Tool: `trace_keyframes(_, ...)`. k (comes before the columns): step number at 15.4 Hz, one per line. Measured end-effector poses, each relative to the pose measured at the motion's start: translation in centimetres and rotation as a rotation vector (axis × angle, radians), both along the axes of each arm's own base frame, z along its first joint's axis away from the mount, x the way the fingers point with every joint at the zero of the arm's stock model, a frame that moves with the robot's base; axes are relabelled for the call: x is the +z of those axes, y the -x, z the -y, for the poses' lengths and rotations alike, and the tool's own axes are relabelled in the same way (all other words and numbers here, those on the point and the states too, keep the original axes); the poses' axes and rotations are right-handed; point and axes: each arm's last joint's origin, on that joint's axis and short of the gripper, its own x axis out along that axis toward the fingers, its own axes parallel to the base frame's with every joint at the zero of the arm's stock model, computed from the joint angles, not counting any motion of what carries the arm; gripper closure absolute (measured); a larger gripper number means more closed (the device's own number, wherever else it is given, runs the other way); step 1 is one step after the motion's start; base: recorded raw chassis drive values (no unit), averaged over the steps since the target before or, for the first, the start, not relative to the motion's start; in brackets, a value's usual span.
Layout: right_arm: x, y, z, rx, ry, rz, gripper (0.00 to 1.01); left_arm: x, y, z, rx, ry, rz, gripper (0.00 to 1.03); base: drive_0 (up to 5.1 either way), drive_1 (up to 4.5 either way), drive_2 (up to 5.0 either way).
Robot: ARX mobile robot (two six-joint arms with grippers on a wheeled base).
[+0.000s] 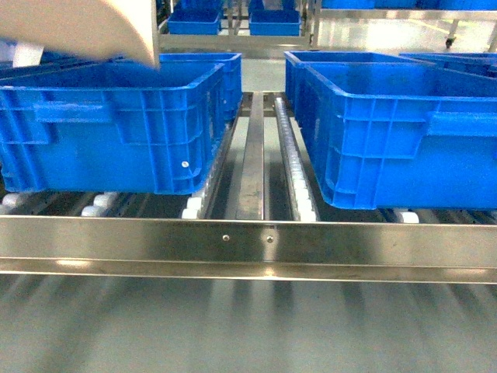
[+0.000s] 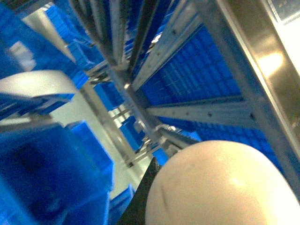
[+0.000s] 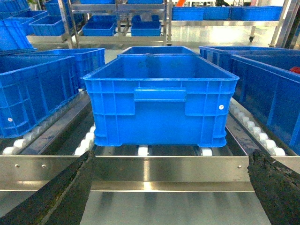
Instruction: Place part in tray to right shelf
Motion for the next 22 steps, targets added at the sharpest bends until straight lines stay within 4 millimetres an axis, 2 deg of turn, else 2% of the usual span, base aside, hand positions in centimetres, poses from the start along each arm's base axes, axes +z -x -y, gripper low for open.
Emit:
trace_keyframes(1,-0.1,0.3,0.0,0.0,0.0,0.01,0.29,-4.0,7.2,1.4,-0.194,-0.517,-0.372,0.91,0.0,0.0,0.0)
trace_keyframes(2,-0.7,0.6,0.0,0.0,0.0,0.006,0.67,-8.7,9.3,1.2,-0.113,-0.95,-0.483,0.91,0.0,0.0,0.0)
trace_keyframes(3,-0.9,0.7,0.0,0.0,0.0,0.024,0.8,-9.6,10.0,1.2,-0.106,-0.987,-0.476,0.91,0.0,0.0,0.0)
trace_keyframes(4,-1.8,1.2,0.0,0.0,0.0,-0.029,0.93,-9.9,10.5,1.3,-0.096,-1.005,-0.461,0.91,0.0,0.0,0.0)
trace_keyframes(5,-1.6,1.7,0.0,-0.001,0.001,0.006,0.99,-10.3,10.9,1.3,-0.089,-1.015,-0.458,0.91,0.0,0.0,0.0)
trace_keyframes(13,-1.5,1.8,0.0,0.0,0.0,0.017,0.99,-12.3,12.1,1.3,-0.099,-1.023,-0.475,0.91,0.0,0.0,0.0)
trace_keyframes(18,-1.6,1.8,0.0,0.0,0.0,0.014,0.99,-13.9,13.7,1.3,-0.097,-1.023,-0.472,0.91,0.0,0.0,0.0)
trace_keyframes(22,-1.6,1.8,0.0,0.0,0.0,0.014,0.99,-14.5,14.6,1.3,-0.092,-1.023,-0.464,0.91,0.0,0.0,0.0)
